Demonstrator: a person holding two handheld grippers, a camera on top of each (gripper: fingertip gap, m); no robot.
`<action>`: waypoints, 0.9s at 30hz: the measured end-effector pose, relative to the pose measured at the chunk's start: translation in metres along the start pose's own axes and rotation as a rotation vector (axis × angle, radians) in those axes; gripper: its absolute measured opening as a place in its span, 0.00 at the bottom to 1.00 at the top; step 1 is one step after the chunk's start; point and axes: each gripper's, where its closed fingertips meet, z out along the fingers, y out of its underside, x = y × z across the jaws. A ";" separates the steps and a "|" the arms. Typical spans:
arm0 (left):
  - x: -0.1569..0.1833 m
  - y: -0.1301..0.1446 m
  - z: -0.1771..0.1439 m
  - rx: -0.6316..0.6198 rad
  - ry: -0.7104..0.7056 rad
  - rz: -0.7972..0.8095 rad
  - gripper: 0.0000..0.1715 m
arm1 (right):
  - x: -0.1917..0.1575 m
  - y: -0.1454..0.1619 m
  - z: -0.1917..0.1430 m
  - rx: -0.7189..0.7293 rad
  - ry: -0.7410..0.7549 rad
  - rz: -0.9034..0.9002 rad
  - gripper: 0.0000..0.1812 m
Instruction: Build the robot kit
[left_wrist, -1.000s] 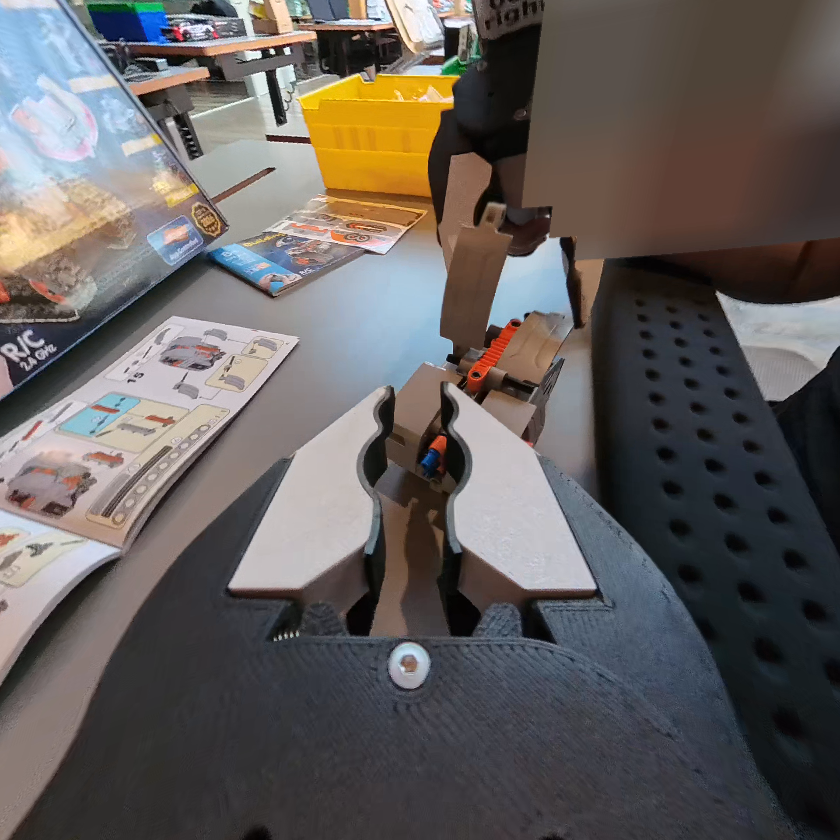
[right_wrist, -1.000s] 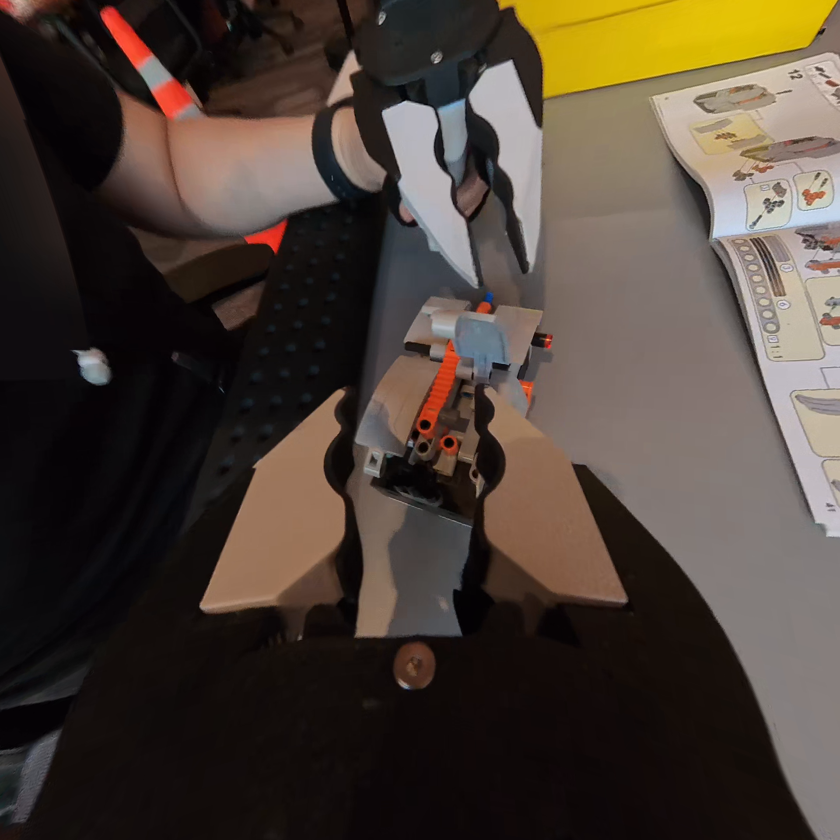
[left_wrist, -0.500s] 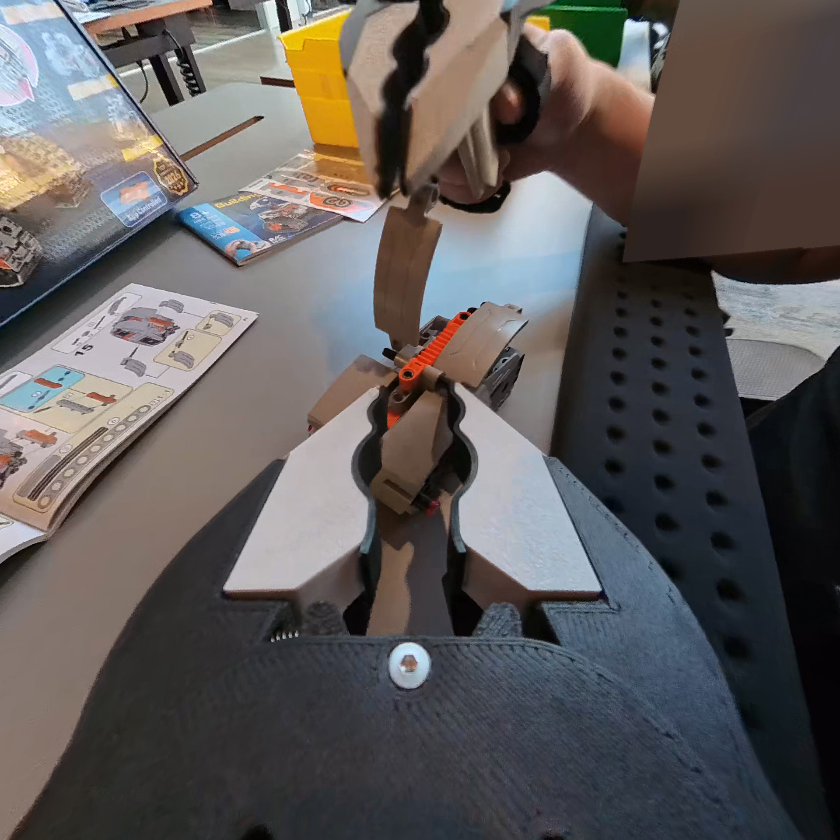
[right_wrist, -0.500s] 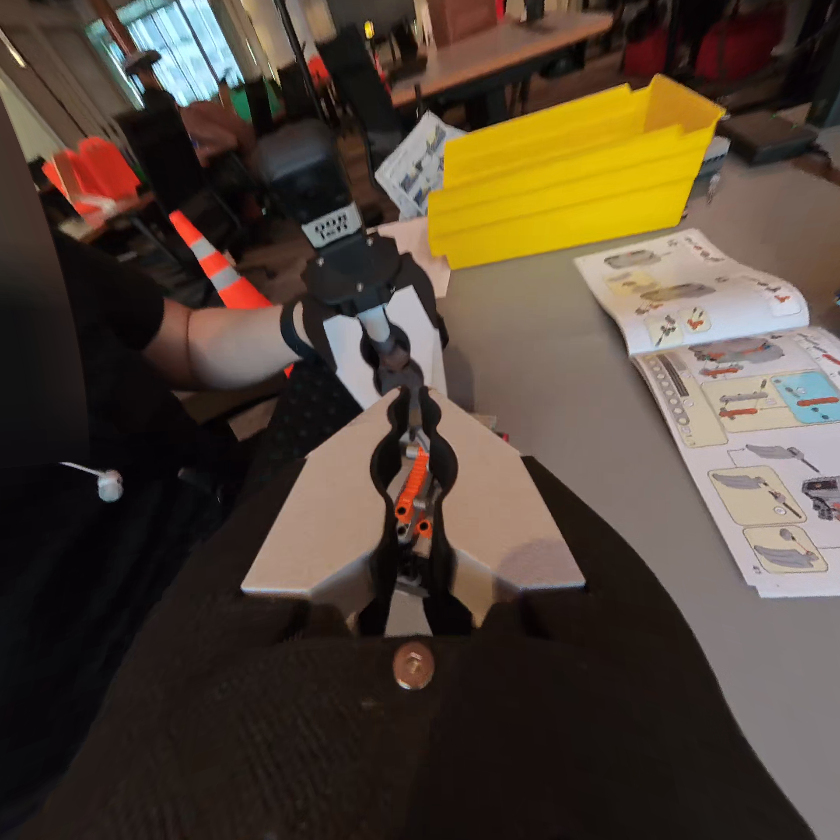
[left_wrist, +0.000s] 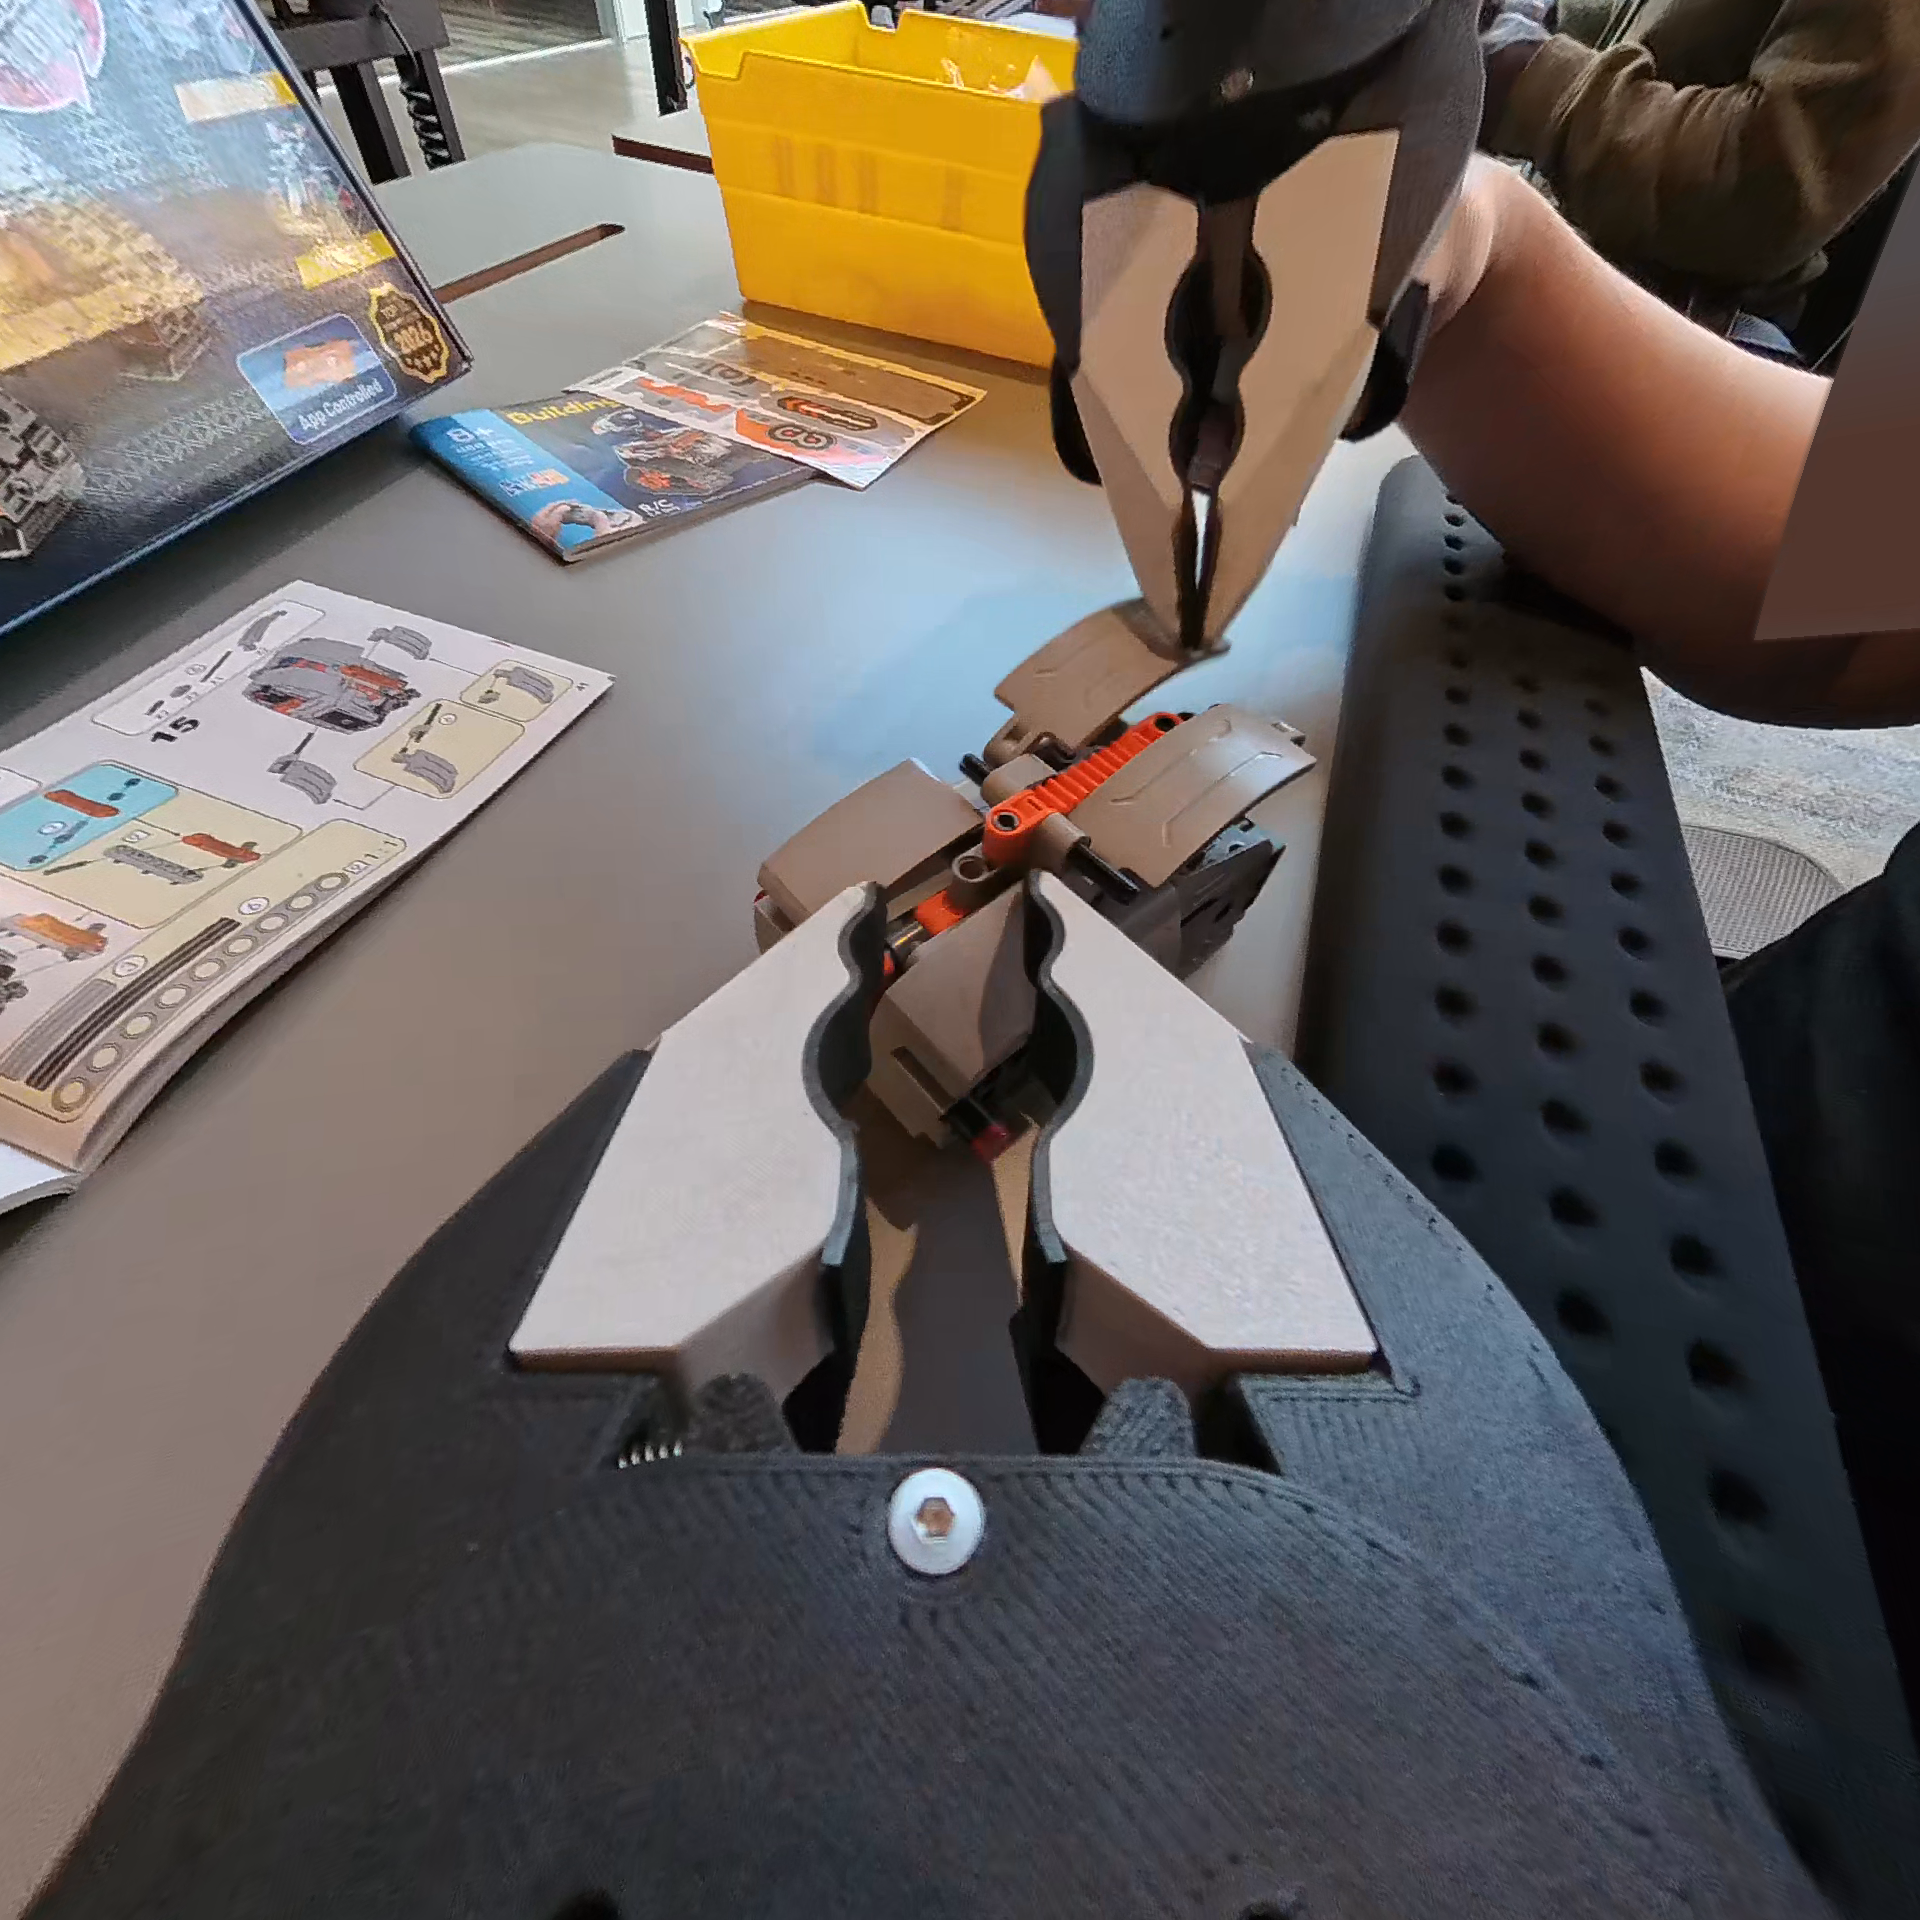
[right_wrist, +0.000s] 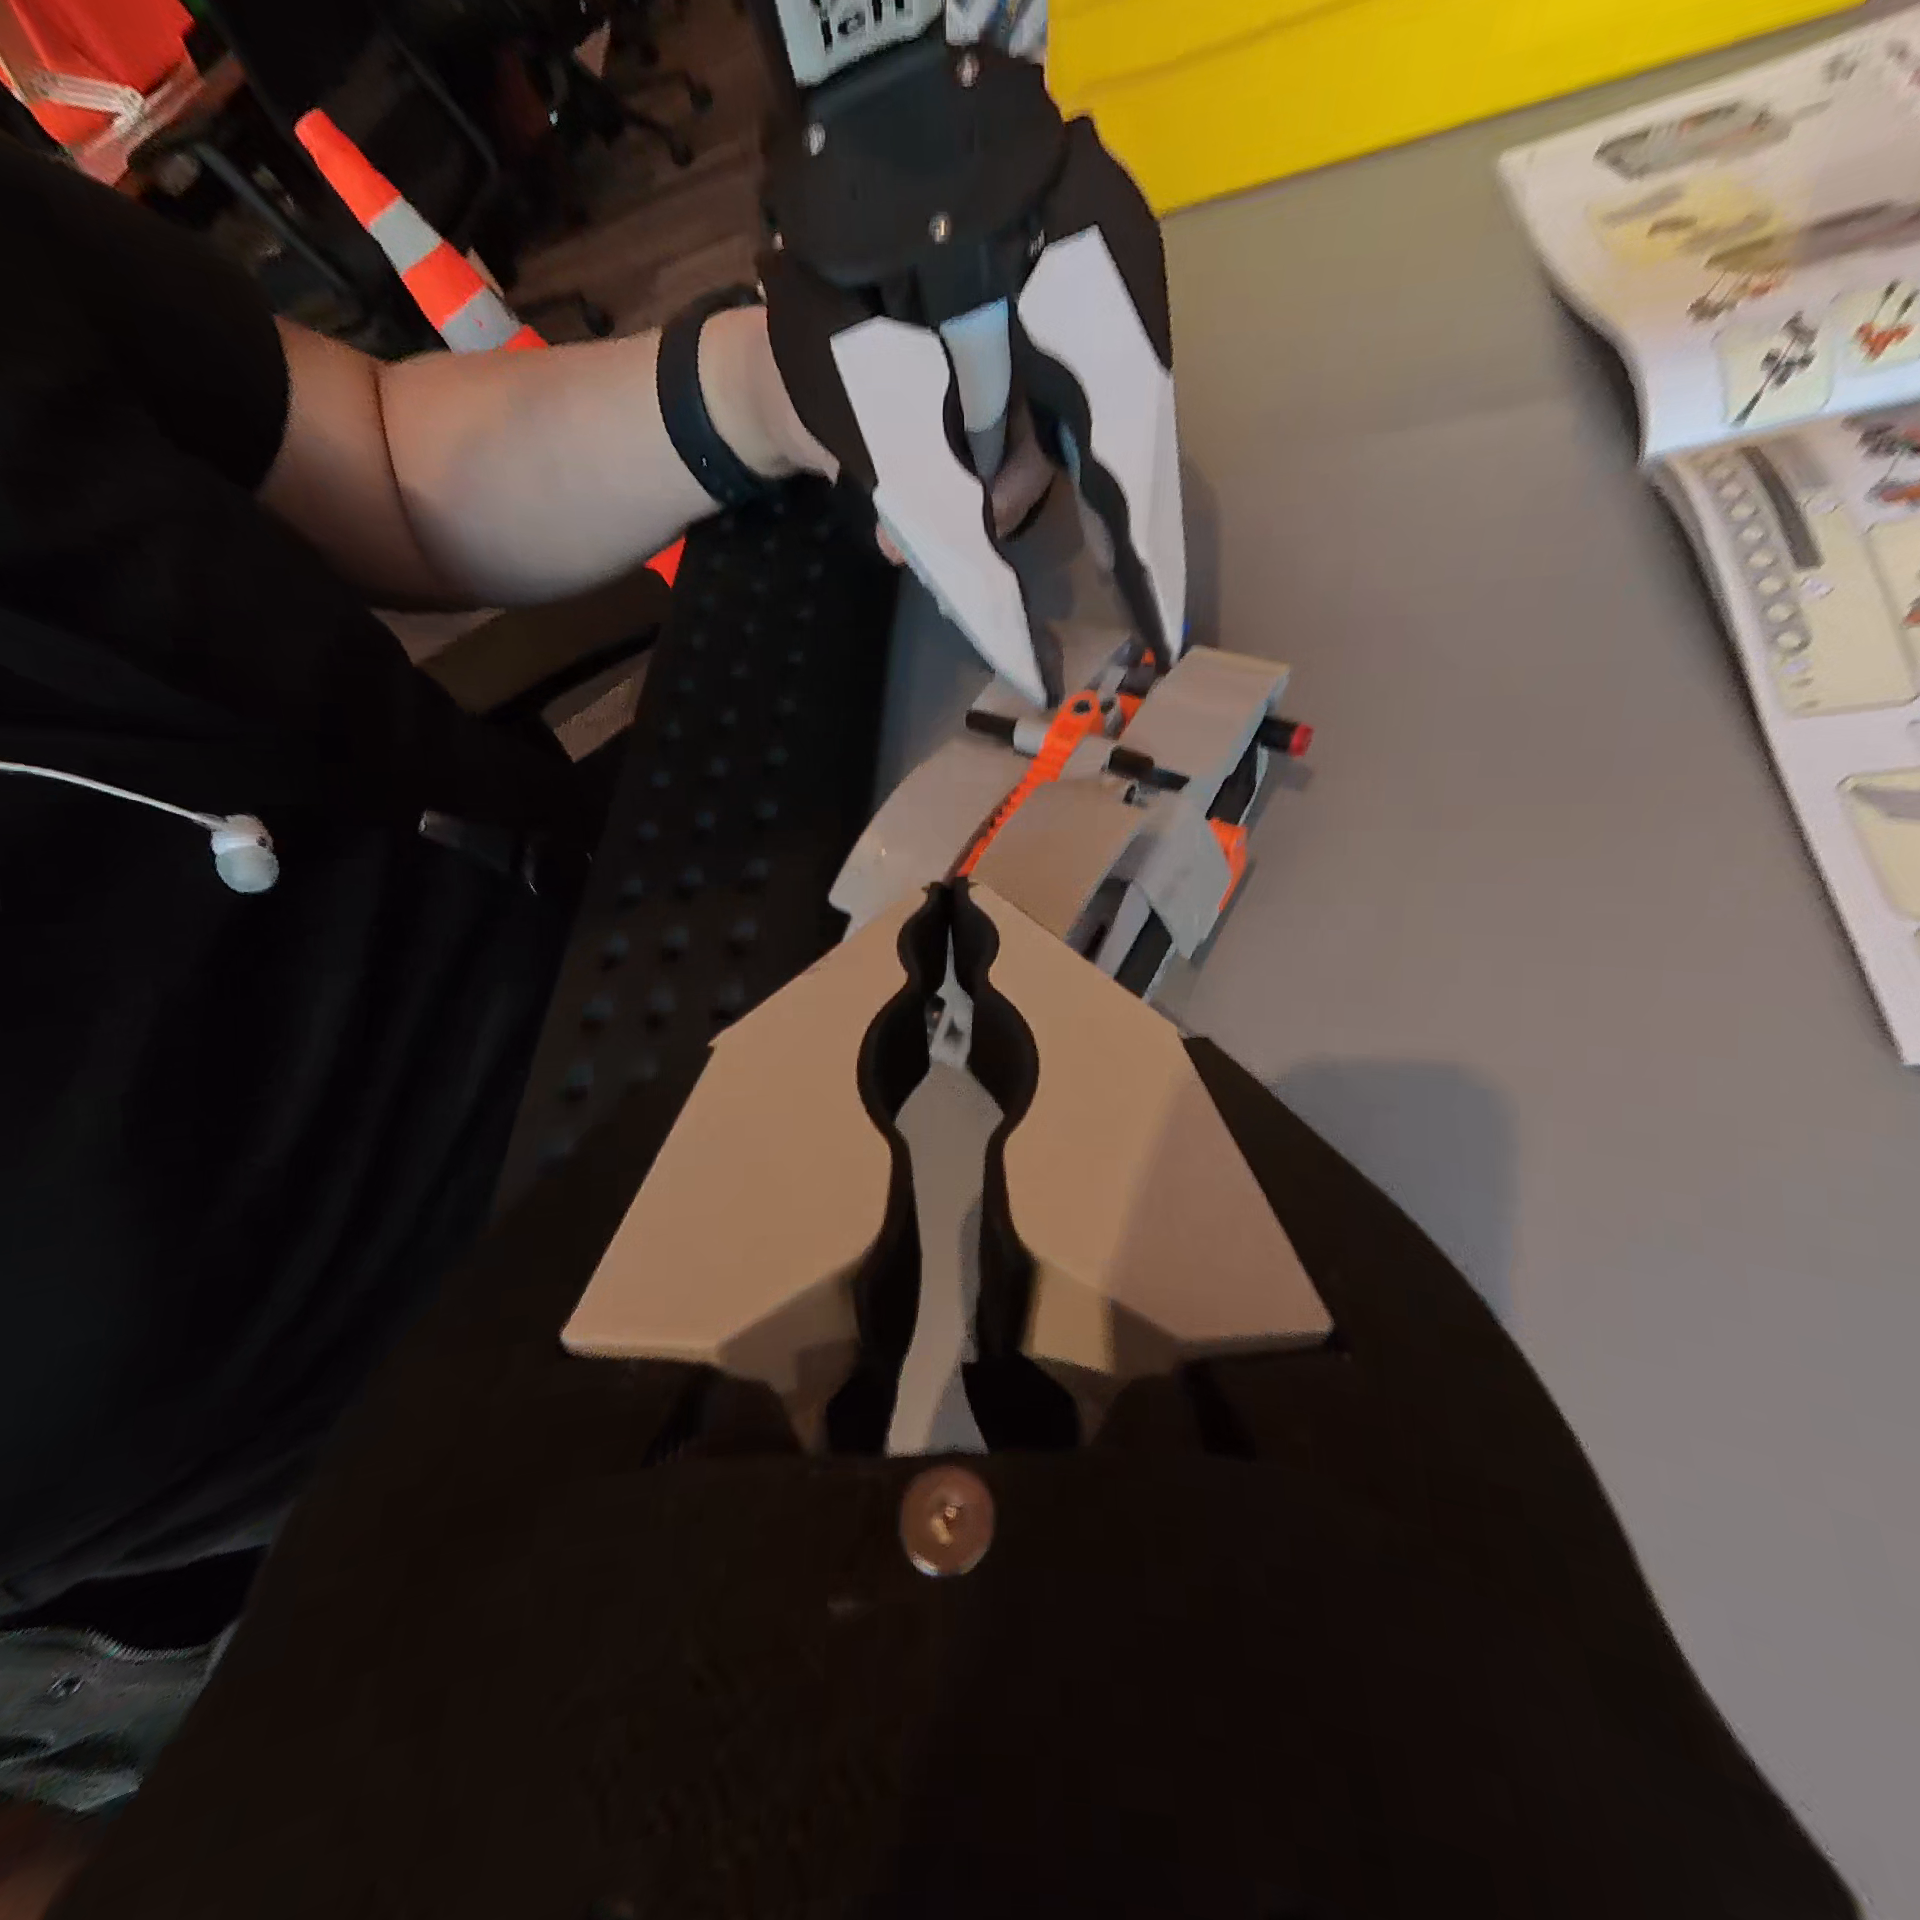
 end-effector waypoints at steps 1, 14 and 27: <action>-0.001 0.000 0.000 -0.001 0.003 0.002 0.14 | 0.001 0.006 0.002 -0.022 0.001 0.011 0.00; 0.003 -0.011 -0.024 0.055 -0.001 -0.008 0.16 | 0.033 -0.016 0.000 0.144 0.074 0.026 0.04; 0.019 0.007 -0.009 -0.074 -0.106 0.093 0.22 | 0.009 -0.001 0.010 0.072 0.038 0.055 0.05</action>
